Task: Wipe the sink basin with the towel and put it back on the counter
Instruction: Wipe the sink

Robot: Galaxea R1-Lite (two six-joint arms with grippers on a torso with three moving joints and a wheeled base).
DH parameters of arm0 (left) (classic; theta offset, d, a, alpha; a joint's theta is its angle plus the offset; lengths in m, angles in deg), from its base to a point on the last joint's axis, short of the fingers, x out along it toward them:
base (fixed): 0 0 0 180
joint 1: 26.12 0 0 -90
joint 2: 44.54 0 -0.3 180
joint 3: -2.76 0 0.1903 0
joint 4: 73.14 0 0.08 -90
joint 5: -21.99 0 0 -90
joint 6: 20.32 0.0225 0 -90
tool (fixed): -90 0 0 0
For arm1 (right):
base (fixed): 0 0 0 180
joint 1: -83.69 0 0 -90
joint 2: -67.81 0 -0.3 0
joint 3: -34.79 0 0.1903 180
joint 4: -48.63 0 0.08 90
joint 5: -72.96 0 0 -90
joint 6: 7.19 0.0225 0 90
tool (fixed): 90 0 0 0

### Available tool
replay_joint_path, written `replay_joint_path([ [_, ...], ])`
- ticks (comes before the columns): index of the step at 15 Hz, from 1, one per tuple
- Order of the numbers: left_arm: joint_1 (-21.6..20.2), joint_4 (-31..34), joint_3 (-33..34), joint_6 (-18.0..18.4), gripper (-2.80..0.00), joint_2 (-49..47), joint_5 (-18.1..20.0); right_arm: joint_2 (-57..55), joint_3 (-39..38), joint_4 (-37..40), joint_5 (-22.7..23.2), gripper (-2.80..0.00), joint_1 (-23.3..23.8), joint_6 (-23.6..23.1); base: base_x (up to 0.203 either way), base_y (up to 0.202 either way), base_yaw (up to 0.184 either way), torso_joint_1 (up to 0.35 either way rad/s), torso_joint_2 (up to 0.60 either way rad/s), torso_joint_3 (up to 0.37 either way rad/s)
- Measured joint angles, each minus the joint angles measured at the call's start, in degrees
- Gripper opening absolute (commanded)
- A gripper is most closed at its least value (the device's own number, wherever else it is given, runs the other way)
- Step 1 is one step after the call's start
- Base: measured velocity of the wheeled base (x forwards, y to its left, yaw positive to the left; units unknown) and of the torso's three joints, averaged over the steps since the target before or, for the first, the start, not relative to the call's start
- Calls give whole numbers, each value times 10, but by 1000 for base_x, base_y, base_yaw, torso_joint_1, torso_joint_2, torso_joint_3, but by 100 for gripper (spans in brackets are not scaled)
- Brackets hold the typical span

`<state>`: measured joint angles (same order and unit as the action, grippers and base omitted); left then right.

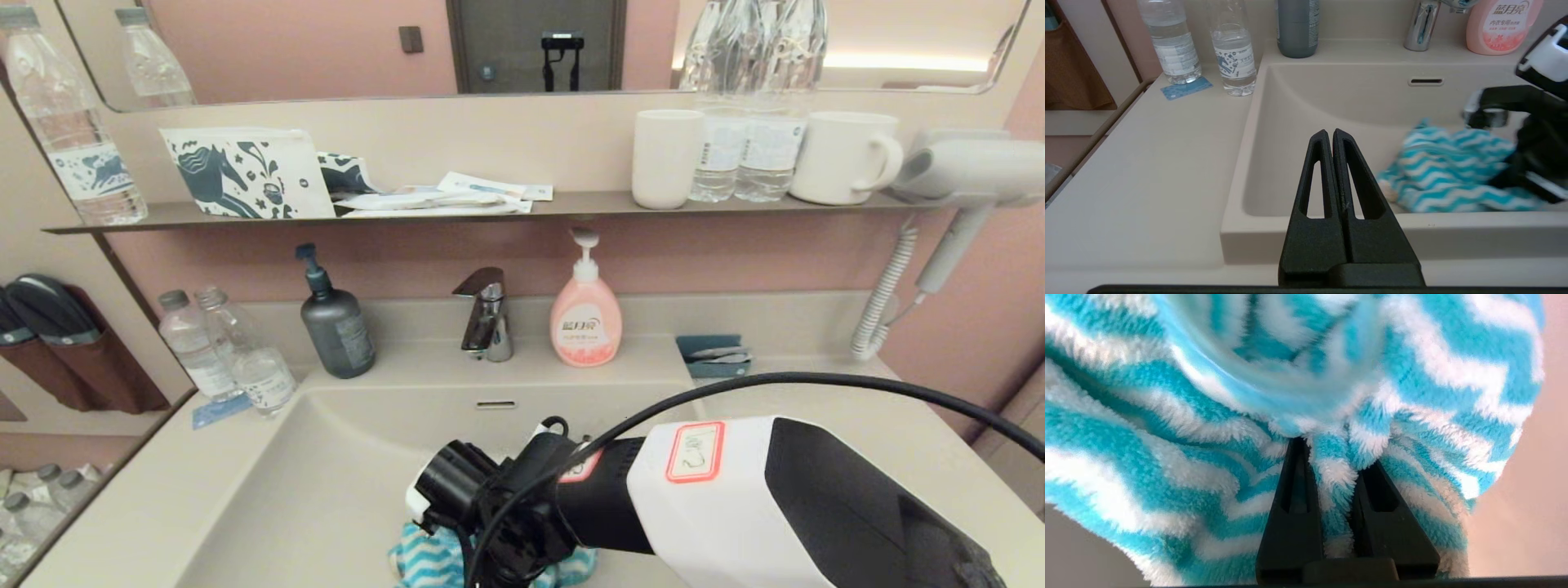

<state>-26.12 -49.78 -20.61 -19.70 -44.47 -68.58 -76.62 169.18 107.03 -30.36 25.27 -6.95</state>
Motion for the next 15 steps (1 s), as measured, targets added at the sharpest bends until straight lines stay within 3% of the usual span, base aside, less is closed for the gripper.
replay_joint_path([
  [5, 0, 0, 0, 0, -280, 0, 0, -40, 13, -192, -6, -280, -22, 47, 0, 0, 0, 0, 0, 0],
  [8, 0, 0, 0, 0, -280, 0, 0, -70, 17, -295, -70, -280, -23, 35, 0, 0, 0, 0, 0, 0],
  [15, 0, 0, 0, 0, -280, 0, 0, -84, 19, -334, -126, -280, 43, 12, 0, 0, 0, 0, 0, 0],
])
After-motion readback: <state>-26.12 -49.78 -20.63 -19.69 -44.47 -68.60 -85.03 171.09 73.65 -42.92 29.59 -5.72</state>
